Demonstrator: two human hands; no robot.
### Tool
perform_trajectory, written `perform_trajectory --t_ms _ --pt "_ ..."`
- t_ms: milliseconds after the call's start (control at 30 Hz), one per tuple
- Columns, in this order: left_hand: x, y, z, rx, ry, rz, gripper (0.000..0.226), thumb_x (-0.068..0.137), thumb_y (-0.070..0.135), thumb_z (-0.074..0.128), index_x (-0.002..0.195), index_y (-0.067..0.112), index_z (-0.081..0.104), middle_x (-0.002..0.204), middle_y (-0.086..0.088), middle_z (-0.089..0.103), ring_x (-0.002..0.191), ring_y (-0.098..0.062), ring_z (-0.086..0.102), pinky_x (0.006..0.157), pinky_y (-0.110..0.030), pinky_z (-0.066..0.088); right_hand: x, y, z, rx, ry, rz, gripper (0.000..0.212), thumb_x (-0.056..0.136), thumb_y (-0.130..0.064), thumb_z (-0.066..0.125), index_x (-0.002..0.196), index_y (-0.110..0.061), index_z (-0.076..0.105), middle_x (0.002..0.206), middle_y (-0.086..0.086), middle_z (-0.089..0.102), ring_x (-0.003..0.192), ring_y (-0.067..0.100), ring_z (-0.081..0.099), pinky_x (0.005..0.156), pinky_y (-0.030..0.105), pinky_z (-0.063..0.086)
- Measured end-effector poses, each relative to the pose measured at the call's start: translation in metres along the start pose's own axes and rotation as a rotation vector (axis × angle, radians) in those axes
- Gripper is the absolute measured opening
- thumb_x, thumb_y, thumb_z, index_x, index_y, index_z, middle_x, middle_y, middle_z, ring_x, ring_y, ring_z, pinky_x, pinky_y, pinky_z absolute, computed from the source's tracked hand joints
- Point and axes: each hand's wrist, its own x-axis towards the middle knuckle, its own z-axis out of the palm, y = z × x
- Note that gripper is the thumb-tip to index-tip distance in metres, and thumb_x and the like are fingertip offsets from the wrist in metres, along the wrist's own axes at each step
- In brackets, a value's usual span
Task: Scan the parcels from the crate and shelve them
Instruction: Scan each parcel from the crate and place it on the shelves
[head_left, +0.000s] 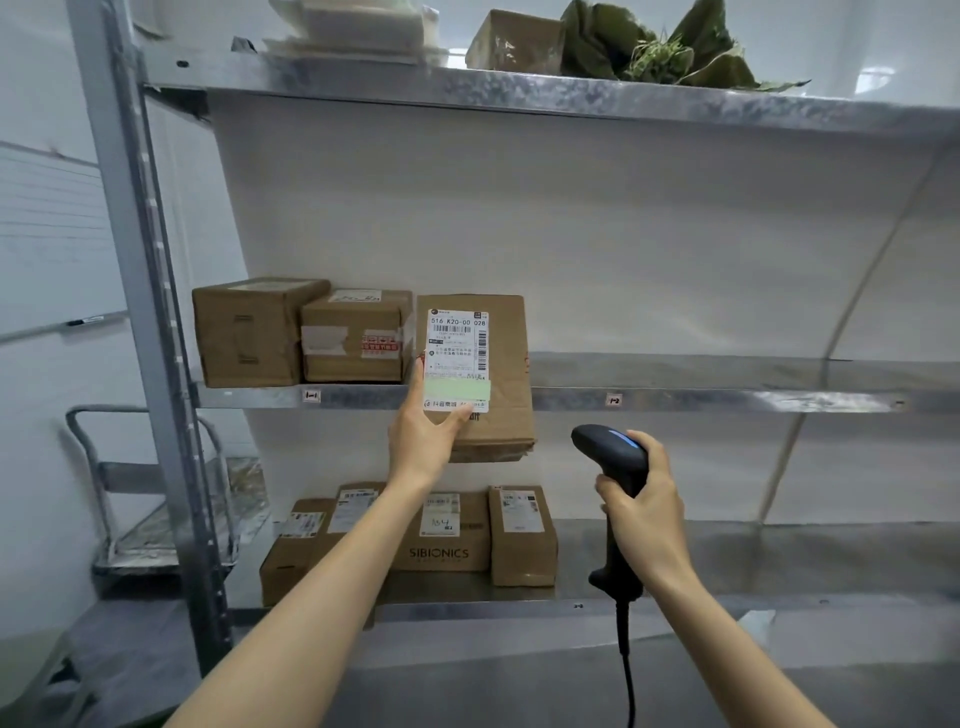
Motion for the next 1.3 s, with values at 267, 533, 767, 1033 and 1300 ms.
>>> perform_trajectory --t_ms 267,533,767,1033,1300 --pt "0.013 -0.001 0.002 -0.008 0.024 -0.015 0.081 0.088 0.031 0.067 0.152 0.029 0.018 0.142 0.010 0.047 0.130 -0.013 0.043 0.105 -0.033 0.035 0.018 0.006 0.001 0.029 -0.044 -0.014 0.049 0.087 -0.003 0.058 0.120 -0.036 0.044 0.098 -0.004 0.060 0.073 0.016 0.062 0.052 0.008 0.042" --pt "0.016 0.001 0.004 0.083 0.118 0.059 0.071 0.090 0.040 0.062 0.150 0.026 0.027 0.147 -0.001 0.041 0.135 -0.020 0.037 0.111 -0.042 0.034 0.028 0.009 0.009 0.060 -0.081 -0.027 0.049 0.086 -0.001 0.058 0.123 -0.031 0.045 0.099 0.002 0.060 0.073 0.015 0.060 0.051 0.007 0.042" --pt "0.020 -0.006 -0.005 0.210 -0.079 0.029 0.117 0.062 0.069 0.066 0.153 0.034 0.002 0.159 -0.001 0.011 0.145 -0.026 0.016 0.114 -0.050 0.021 0.033 0.011 0.013 0.072 -0.095 -0.035 0.050 0.087 -0.002 0.058 0.123 -0.032 0.044 0.098 -0.002 0.059 0.072 0.017 0.062 0.050 0.008 0.043" --pt "0.024 -0.005 -0.008 0.428 -0.089 0.082 0.123 0.060 0.081 0.058 0.151 0.033 -0.009 0.161 0.003 -0.006 0.146 -0.025 0.015 0.105 -0.050 0.037 0.034 0.008 0.020 0.070 -0.103 -0.041 0.051 0.087 -0.001 0.058 0.124 -0.033 0.043 0.097 -0.009 0.056 0.071 0.016 0.061 0.051 0.010 0.045" --pt "0.024 0.002 0.009 0.580 0.147 0.135 0.106 0.072 0.084 0.036 0.153 0.028 -0.001 0.161 -0.007 -0.005 0.147 -0.030 0.007 0.108 -0.053 0.031 0.038 0.013 0.015 0.050 -0.089 -0.032 0.051 0.087 -0.003 0.059 0.122 -0.037 0.043 0.097 -0.011 0.057 0.067 0.010 0.061 0.052 0.013 0.047"
